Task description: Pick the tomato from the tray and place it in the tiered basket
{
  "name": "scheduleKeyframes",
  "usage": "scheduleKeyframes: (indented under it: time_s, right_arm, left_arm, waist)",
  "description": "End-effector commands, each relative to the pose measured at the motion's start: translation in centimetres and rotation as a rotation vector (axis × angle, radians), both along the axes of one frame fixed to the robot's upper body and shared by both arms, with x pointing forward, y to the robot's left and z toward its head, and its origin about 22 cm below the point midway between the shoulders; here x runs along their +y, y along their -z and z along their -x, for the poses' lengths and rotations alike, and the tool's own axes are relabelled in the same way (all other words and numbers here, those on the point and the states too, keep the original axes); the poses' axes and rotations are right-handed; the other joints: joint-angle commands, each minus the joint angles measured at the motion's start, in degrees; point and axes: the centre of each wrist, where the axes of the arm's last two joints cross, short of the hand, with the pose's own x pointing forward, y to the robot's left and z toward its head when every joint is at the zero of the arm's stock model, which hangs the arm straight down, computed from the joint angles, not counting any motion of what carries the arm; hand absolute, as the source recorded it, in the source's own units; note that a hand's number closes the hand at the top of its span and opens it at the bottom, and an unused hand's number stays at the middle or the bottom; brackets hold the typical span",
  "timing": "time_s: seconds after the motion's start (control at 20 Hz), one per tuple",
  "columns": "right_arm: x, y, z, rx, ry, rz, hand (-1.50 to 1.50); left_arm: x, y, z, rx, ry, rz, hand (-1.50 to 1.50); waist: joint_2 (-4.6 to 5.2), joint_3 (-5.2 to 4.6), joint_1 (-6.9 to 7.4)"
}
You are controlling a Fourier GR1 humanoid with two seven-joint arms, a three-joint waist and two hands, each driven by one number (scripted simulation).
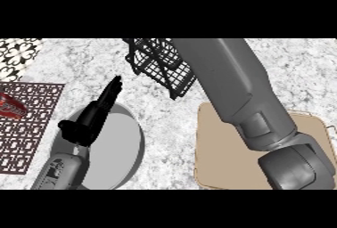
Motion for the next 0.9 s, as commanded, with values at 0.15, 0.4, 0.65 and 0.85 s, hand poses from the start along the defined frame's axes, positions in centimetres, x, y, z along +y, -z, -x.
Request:
scheduleKeyframes:
  time_s: [0.15, 0.4, 0.65, 0.85]
  right_arm:
    - [0.0, -0.2, -0.9, 0.088, 0.054, -0.266, 1.5]
    - [-0.7, 0.7, -1.4, 0.169, 0.083, -0.465, -1.5]
    - [-0.1, 0.1, -1.3, 0.043, 0.121, -0.521, -1.5]
    - [0.4, 0.3, -1.2, -0.114, 0.237, -0.438, -1.5]
  left_arm:
    - [-0.9, 0.9, -0.3, 0.059, 0.015, -0.014, 0.0]
    - [-1.3, 2.9, 0.7, 0.089, 0.014, 0.006, 0.0]
    - [-1.9, 3.0, 1.4, 0.108, 0.007, -0.005, 0.0]
    - [0.6, 3.3, 1.8, 0.127, -0.039, -0.005, 0.0]
  waist:
    - [0.7, -0.46, 0.92]
    - [0.65, -0.48, 0.94]
    - [-0.18, -0.44, -0.34]
    - [-0.46, -0.48, -2.56]
